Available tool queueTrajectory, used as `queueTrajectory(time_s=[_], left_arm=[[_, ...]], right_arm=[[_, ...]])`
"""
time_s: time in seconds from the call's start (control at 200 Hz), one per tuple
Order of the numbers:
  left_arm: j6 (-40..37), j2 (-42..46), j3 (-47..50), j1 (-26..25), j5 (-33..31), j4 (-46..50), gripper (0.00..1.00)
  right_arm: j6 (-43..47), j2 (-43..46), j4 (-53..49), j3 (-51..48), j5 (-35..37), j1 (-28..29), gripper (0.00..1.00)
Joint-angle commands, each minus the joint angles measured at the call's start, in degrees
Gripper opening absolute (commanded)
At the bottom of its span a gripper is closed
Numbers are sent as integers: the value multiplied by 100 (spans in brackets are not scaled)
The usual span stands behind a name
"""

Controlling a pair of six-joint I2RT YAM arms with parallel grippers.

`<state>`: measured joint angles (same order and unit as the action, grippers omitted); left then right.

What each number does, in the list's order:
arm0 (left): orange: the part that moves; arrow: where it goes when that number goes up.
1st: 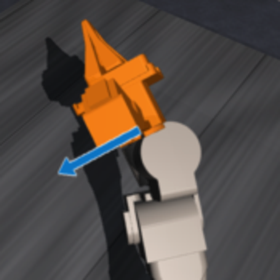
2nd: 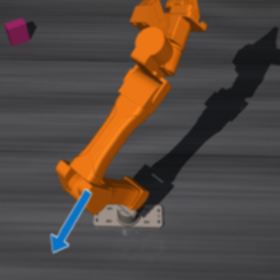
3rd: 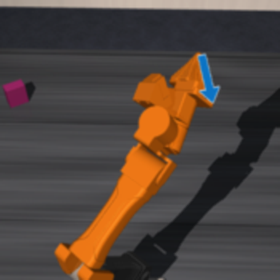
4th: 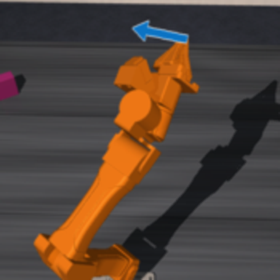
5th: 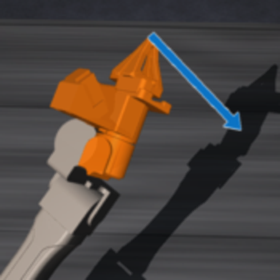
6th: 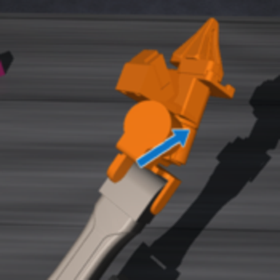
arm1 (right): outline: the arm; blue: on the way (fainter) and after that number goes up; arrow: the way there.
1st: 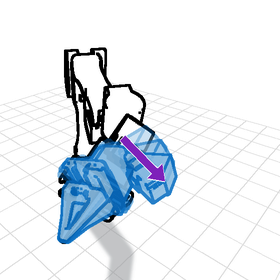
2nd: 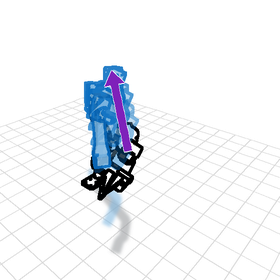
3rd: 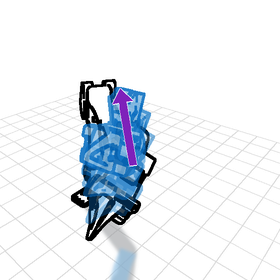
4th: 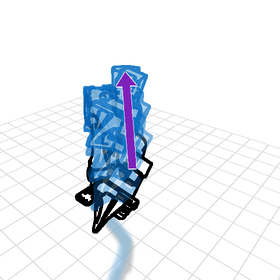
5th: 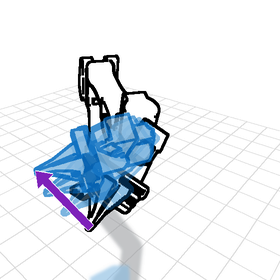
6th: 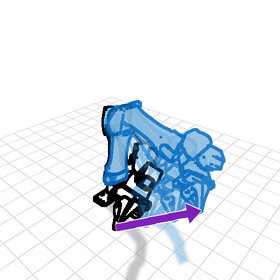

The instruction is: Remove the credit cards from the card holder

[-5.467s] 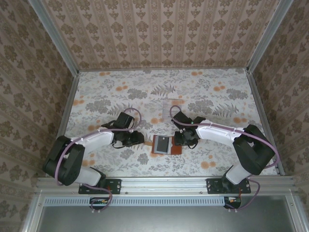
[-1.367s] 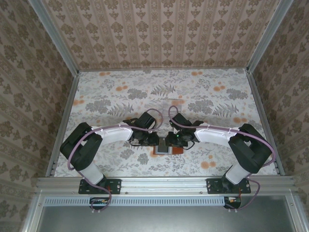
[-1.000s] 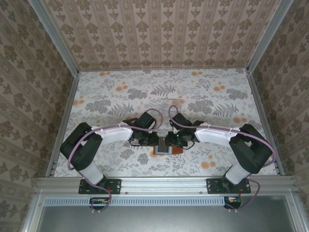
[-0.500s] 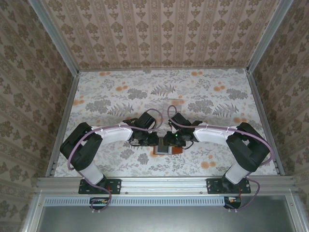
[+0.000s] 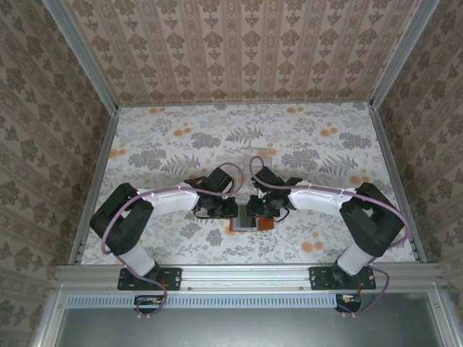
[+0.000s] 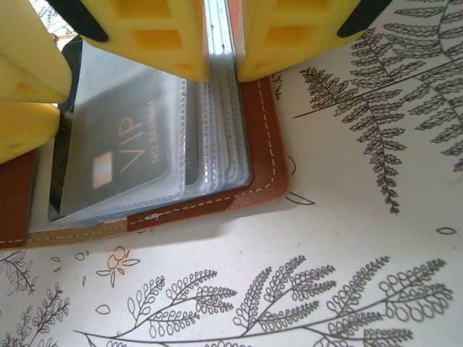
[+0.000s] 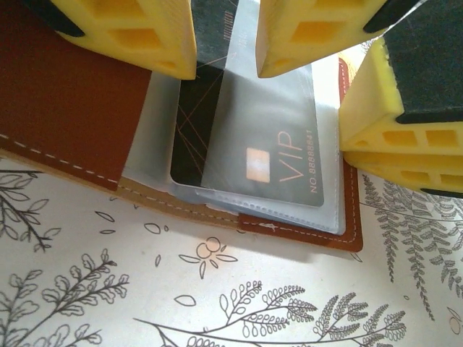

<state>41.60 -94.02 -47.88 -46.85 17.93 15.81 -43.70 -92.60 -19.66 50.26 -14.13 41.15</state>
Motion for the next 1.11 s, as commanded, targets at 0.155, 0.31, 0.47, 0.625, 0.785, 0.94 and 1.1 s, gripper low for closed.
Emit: queueTrajectory(time_s=[0.155, 0.31, 0.47, 0.625, 0.785, 0.94, 1.1], left_arm=[[1, 156, -27, -33, -136, 395, 18], [-21, 377, -173, -27, -198, 596, 22], [-41, 404, -367, -96, -185, 727, 31], [-51, 173, -520, -160, -228, 822, 32], [-65, -137, -555, -158, -240, 838, 32], [-117, -326, -556, -151, -297, 913, 30], [-132, -455, -493, -132, -308, 967, 29]], right_arm=[[28, 412, -253, 124, 68, -9, 29], [40, 462, -224, -11, 32, -118, 29], [31, 431, 110, -297, -265, -336, 29], [16, 299, 474, -486, -649, -471, 29], [47, 142, 585, -500, -765, -506, 29], [38, 17, 749, -546, -912, -534, 28], [31, -108, 800, -559, -937, -536, 28]])
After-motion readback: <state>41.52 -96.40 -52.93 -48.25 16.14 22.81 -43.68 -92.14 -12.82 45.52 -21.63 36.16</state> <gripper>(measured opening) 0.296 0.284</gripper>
